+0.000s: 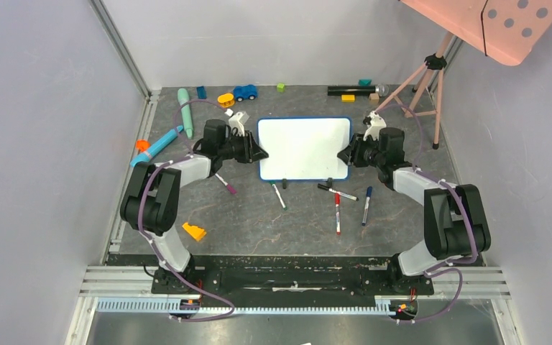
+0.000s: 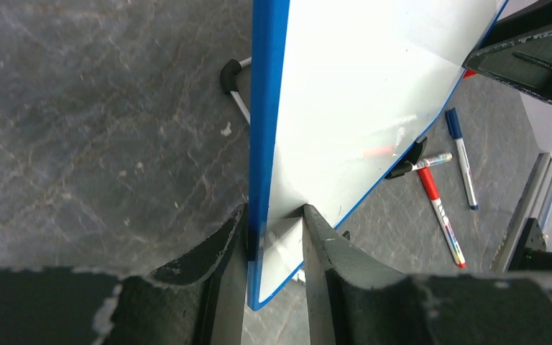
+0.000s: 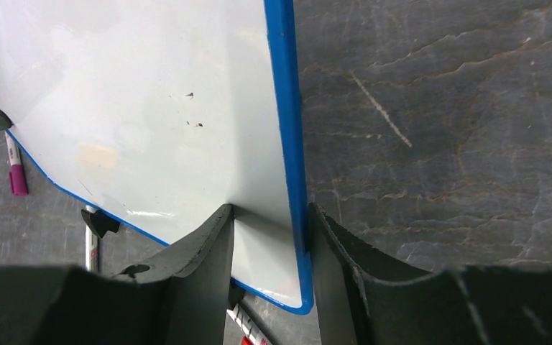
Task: Write a sentence on the whiteboard
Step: Move the whiteboard to the center of the board.
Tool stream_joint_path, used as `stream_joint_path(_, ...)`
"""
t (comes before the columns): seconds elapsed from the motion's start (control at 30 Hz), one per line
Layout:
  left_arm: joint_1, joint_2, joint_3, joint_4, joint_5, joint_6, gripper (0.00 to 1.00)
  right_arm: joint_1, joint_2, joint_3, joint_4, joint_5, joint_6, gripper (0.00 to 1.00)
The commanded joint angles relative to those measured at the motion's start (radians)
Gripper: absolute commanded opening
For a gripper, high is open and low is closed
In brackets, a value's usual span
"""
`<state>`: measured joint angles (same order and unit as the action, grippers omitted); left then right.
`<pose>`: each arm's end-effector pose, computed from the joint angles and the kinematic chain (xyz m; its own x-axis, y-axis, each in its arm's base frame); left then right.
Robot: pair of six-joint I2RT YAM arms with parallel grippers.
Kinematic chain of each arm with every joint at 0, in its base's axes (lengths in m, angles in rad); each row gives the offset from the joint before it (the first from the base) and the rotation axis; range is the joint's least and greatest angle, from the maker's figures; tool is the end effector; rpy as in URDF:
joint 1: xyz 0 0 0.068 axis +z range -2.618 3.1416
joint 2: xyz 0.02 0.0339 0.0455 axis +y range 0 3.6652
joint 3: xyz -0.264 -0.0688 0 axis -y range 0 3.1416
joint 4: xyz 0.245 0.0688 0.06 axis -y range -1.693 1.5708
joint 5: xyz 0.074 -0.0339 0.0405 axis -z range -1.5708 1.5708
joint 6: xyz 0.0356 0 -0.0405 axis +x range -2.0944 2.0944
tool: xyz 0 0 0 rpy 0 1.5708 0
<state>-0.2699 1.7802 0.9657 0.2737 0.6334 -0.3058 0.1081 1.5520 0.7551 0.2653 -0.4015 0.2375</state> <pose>0.3555 -0.1202 0.1818 -0.6851 -0.0622 -0.7258 0.5219 0.6531 -0.5487 0.3178 0.0485 0.1900 -0.5920 0.1536 -0.7912 -0.3035 0.8670 0.3953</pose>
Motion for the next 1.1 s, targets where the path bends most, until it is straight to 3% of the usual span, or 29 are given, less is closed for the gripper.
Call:
stream_joint_path(0.0,-0.022,-0.09,-0.08,-0.018,0.019,0.034,0.38,0.04,-0.066,-0.06,-0.012,-0.063,0.002,0.42)
stream_joint_path(0.4,-0.021,-0.23,-0.162,-0.105,-0.035,0.067,0.41,0.127,-0.148,-0.166,0.0,-0.061,0.016,0.42)
stream_joint_path(0.5,-0.022,-0.247,-0.17,-0.129,-0.044,0.076,0.46,0.131,-0.15,-0.17,0.01,-0.045,0.03,0.45)
stream_joint_path(0.57,-0.022,-0.254,-0.173,-0.142,-0.052,0.076,0.55,0.131,-0.158,-0.171,0.016,-0.027,0.039,0.47)
stream_joint_path(0.67,-0.023,-0.27,-0.176,-0.164,-0.077,0.079,0.67,0.131,-0.154,-0.154,0.002,0.015,0.048,0.57)
stream_joint_path(0.87,-0.022,-0.314,-0.187,-0.206,-0.146,0.104,0.77,0.131,-0.159,-0.085,-0.074,0.074,0.052,0.81)
stream_joint_path(1.07,-0.022,-0.363,-0.175,-0.315,-0.238,0.125,0.87,0.131,-0.181,0.028,-0.235,0.167,0.015,0.9)
